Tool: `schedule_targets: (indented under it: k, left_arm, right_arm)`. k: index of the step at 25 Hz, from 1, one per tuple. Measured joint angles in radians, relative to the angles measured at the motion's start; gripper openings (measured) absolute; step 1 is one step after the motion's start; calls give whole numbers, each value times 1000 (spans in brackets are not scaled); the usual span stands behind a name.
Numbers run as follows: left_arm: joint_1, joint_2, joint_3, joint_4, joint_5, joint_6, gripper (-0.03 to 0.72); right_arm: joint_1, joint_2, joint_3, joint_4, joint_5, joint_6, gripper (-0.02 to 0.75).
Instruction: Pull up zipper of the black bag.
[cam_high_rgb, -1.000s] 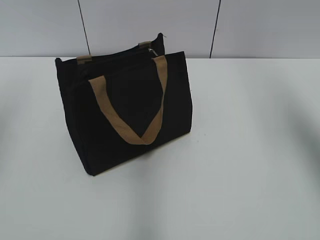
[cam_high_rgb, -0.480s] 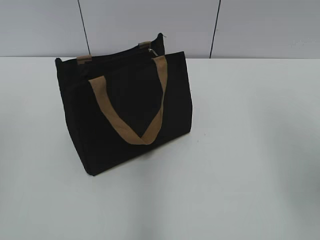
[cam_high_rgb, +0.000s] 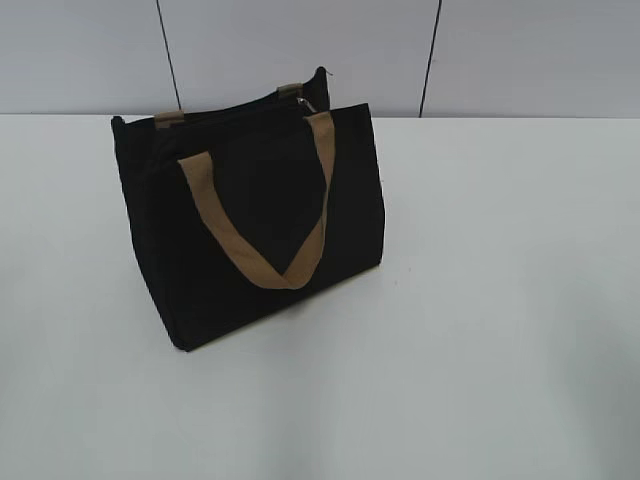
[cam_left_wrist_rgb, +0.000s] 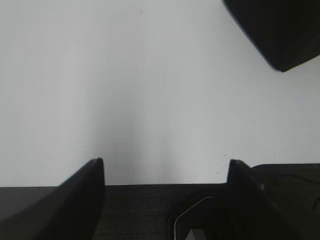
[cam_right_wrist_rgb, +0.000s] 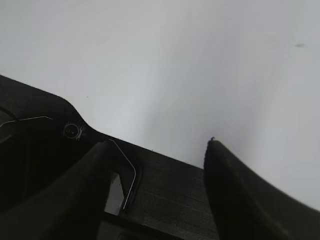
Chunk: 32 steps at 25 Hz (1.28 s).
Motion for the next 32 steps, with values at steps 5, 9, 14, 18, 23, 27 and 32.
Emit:
schedule_targets:
  k: [5,9,14,18,23,27,32]
  left_arm:
    - [0,-59,66,0,-2,0,566]
    - [0,-71,100,0,-10,0,566]
    - [0,-102,116,1,-59,0,566]
    - [0,-199,142,1,-119,0,566]
    - [0,-355,145,2,-124,-1,562]
    - [0,-480,145,3,-124,-1,560]
    - [0,-510,145,5,-124,-1,544]
  right_arm:
    - [0,-112,94,0,-6,46,449]
    - [0,-198,136,0,-7,74,449]
    - [0,-303,140,0,-15,92,449]
    - [0,-385,140,0,-16,97,449]
    - [0,-481,140,-1,-16,99,449]
    - [0,-550,141,-1,-16,99,449]
    - [0,-660,143,-2,-16,99,449]
